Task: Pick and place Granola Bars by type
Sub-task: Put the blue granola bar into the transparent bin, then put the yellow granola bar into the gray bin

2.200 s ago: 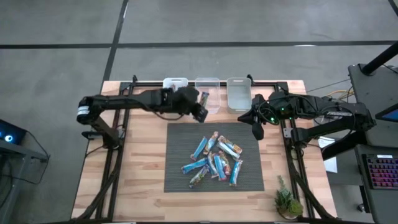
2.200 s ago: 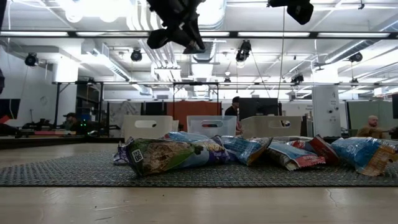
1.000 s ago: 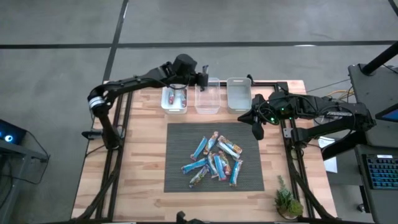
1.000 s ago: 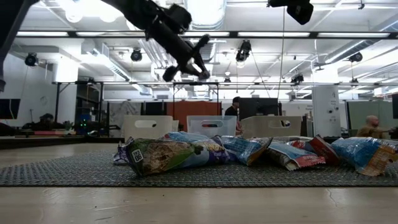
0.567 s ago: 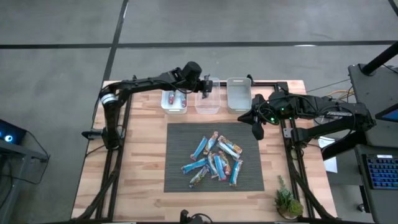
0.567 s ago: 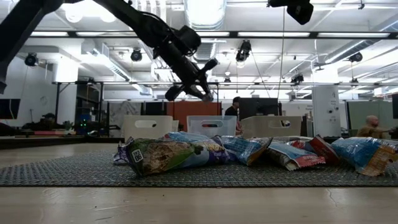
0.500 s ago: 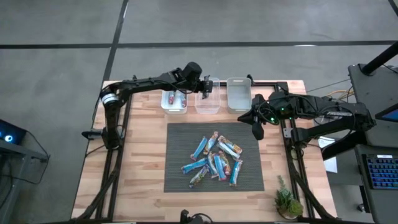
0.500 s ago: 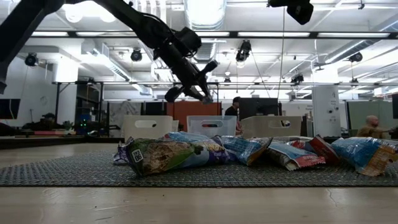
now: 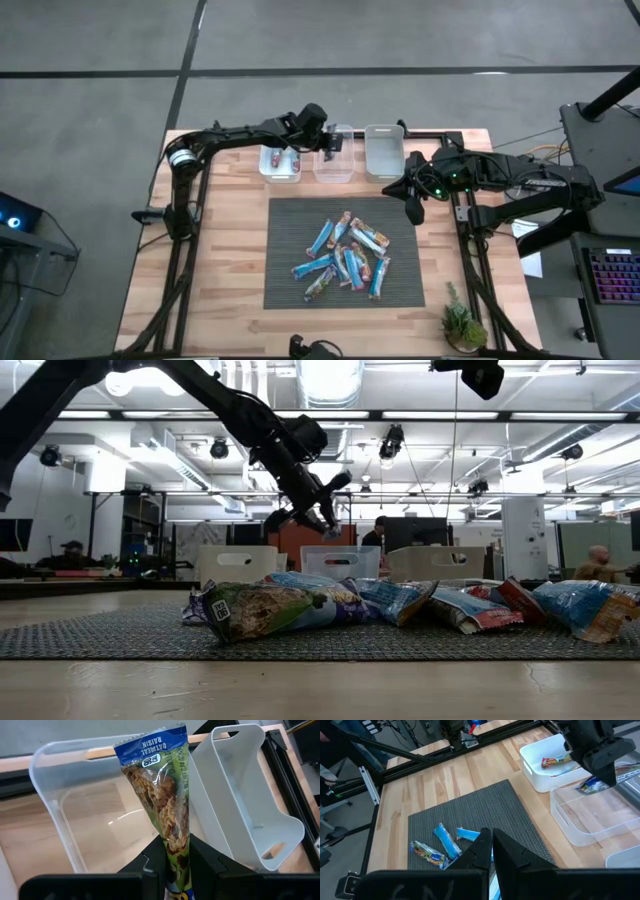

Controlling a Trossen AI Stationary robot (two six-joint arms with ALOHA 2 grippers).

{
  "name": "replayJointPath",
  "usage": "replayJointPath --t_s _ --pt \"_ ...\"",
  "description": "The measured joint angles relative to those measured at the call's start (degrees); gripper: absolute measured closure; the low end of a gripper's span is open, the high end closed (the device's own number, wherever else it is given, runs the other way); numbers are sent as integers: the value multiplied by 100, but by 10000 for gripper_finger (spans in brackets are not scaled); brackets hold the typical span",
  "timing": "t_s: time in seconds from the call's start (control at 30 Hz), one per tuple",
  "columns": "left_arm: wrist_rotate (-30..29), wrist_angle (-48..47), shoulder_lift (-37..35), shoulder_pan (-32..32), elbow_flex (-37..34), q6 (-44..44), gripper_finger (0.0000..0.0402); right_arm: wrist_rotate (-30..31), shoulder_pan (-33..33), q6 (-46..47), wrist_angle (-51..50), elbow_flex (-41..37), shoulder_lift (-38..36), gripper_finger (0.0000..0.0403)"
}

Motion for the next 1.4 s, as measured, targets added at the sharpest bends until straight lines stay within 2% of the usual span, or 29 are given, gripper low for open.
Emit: replayJointPath --t_s 0.6,1.0,1.4 --pt "-8 -5 -2 0 0 139 355 -4 0 0 0 0 0 394" --pt "-83 -8 -4 0 -2 159 285 -13 0 0 0 0 0 394" --pt "463 -43 -75 -38 -4 146 280 -13 0 -74 1 0 2 394"
